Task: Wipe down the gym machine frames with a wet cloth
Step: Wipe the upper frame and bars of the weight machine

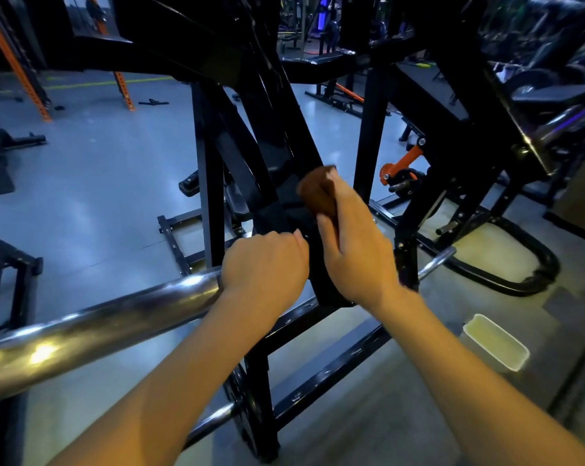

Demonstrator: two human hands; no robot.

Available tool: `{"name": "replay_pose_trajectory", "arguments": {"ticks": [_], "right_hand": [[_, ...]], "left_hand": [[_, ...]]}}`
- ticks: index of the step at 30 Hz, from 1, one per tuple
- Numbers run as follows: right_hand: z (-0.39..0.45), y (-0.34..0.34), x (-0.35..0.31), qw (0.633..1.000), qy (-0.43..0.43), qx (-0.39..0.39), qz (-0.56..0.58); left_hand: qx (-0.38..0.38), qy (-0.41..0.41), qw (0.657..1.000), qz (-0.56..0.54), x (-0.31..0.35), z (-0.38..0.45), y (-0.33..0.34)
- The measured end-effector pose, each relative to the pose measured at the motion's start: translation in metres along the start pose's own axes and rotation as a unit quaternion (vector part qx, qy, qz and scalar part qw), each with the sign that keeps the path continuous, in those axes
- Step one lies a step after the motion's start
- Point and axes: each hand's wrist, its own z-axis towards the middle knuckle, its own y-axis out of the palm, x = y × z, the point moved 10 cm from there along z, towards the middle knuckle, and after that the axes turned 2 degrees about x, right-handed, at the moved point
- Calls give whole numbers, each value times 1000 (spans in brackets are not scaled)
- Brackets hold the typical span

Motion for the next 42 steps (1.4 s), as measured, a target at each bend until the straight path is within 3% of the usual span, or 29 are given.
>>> {"name": "replay_pose_trajectory", "arguments": {"ticks": [4,10,18,24,31,38,42], "right_hand": [[-35,-8,12,998,38,8,-41],[28,6,8,998,49,24,-22],[-28,-8,19,999,48,-8,-15],[60,13,-1,999,19,7,-27],[-19,-2,8,1000,-3,-30,10],[83,22,-8,998,-30,-47,-28],[51,17,-3,996,-54,-70,-16]], "left_hand": [[-2,6,1000,9,2,1,0],[-20,-29,999,-1,-5,1,7],[1,-24,1000,-19,-1,2,0],[-11,-51,997,-53,-8,0,2],[-6,-82,994,-74,-11,2,5],[-2,-97,991,-95,-15,-1,0],[-19,-93,990,-104,-12,5,9]]}}
